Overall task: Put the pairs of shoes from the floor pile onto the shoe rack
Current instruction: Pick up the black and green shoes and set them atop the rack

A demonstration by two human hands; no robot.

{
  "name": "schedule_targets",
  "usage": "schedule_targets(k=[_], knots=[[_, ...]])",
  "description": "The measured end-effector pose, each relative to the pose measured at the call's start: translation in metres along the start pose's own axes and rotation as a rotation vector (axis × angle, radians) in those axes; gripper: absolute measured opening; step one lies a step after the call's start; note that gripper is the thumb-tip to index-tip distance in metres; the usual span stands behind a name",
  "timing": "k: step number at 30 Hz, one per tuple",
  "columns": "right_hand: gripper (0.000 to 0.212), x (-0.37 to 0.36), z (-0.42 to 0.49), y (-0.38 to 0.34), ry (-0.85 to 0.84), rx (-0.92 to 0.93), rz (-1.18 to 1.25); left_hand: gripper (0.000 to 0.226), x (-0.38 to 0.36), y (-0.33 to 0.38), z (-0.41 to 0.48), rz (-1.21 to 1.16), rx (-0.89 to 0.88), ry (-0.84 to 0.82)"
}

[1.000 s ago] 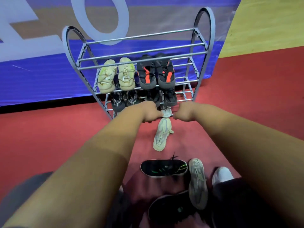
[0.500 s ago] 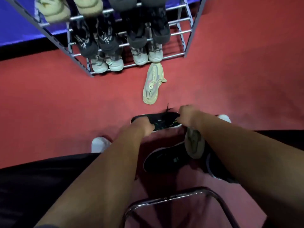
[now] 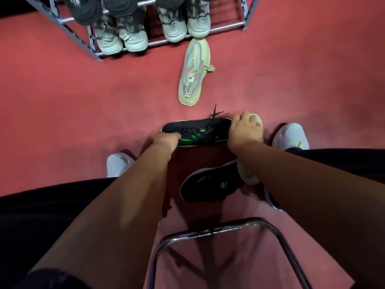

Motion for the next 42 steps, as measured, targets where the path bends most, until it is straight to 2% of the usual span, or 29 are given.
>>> schedule_targets(k=[1, 3, 4, 6, 8, 11, 14, 17, 19, 22, 25, 27, 30, 32, 34, 35, 37, 40, 42], knots=[[0.04, -0.002, 0.003, 0.005, 0.028, -0.086, 0.001, 0.059, -0.002, -0.001, 0.006, -0.075, 0.036, 0.002], [0.04, -0.009, 0.009, 0.016, 0.037, -0.233, 0.017, 0.037, -0.002, 0.002, 0.006, -0.175, 0.076, -0.009], [0.05, -0.014, 0.011, 0.022, 0.008, -0.269, 0.029, 0.025, -0.001, 0.004, 0.004, -0.204, 0.082, -0.011], [0.085, -0.024, 0.015, 0.031, -0.121, -0.284, 0.091, 0.016, -0.001, 0.004, 0.007, -0.227, 0.11, -0.009], [0.108, -0.03, 0.016, 0.037, -0.194, -0.257, 0.182, 0.018, 0.001, 0.005, 0.008, -0.253, 0.141, -0.021], [0.113, -0.034, 0.02, 0.042, -0.179, -0.242, 0.236, 0.033, 0.0, 0.005, 0.022, -0.314, 0.156, -0.037], [0.103, -0.026, 0.025, 0.046, -0.113, -0.226, 0.199, 0.024, 0.003, 0.011, 0.026, -0.395, 0.137, 0.014], [0.094, -0.004, 0.043, 0.049, -0.054, -0.126, 0.217, 0.016, 0.013, 0.025, 0.026, -0.363, -0.001, 0.134], [0.092, 0.014, 0.057, 0.047, 0.019, -0.041, 0.26, 0.02, 0.023, 0.03, 0.037, -0.334, -0.126, 0.219], [0.083, 0.037, 0.07, 0.04, 0.155, 0.001, 0.339, 0.041, 0.041, 0.034, 0.057, -0.28, -0.266, 0.318], [0.066, 0.043, 0.064, 0.027, 0.183, 0.032, 0.325, 0.055, 0.057, 0.043, 0.056, -0.299, -0.211, 0.401], [0.055, 0.038, 0.05, 0.018, 0.144, 0.087, 0.274, 0.048, 0.06, 0.045, 0.052, -0.237, -0.13, 0.433], [0.047, 0.019, 0.021, 0.004, -0.167, 0.251, 0.192, 0.023, 0.046, 0.04, 0.042, -0.097, -0.06, 0.328], [0.048, 0.006, 0.001, 0.0, -0.399, 0.356, 0.052, 0.028, 0.026, 0.03, 0.033, -0.065, -0.01, 0.141], [0.056, -0.01, -0.011, 0.001, -0.492, 0.4, -0.07, 0.043, 0.004, 0.016, 0.021, -0.036, 0.013, -0.03], [0.06, -0.017, -0.016, 0.002, -0.501, 0.405, -0.104, 0.051, -0.006, 0.009, 0.02, -0.024, 0.016, -0.068], [0.062, -0.028, -0.022, 0.002, -0.483, 0.45, -0.165, 0.047, -0.021, -0.001, 0.015, -0.011, -0.025, -0.073], [0.047, -0.037, -0.029, -0.002, -0.38, 0.539, -0.227, 0.038, -0.032, -0.003, 0.012, 0.065, -0.089, 0.011], [0.036, -0.039, -0.029, -0.006, -0.317, 0.576, -0.224, 0.019, -0.031, 0.004, 0.005, 0.021, -0.075, 0.035]])
Point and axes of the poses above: each hand's wrist, its own z-axis towards the middle knuckle, its own x-axis out of the back of the hand, y = z × x, the point moved 1 cm from there along z, towards the middle knuckle, and after that the axes turned 7 degrees about y, right-handed, at the moved point
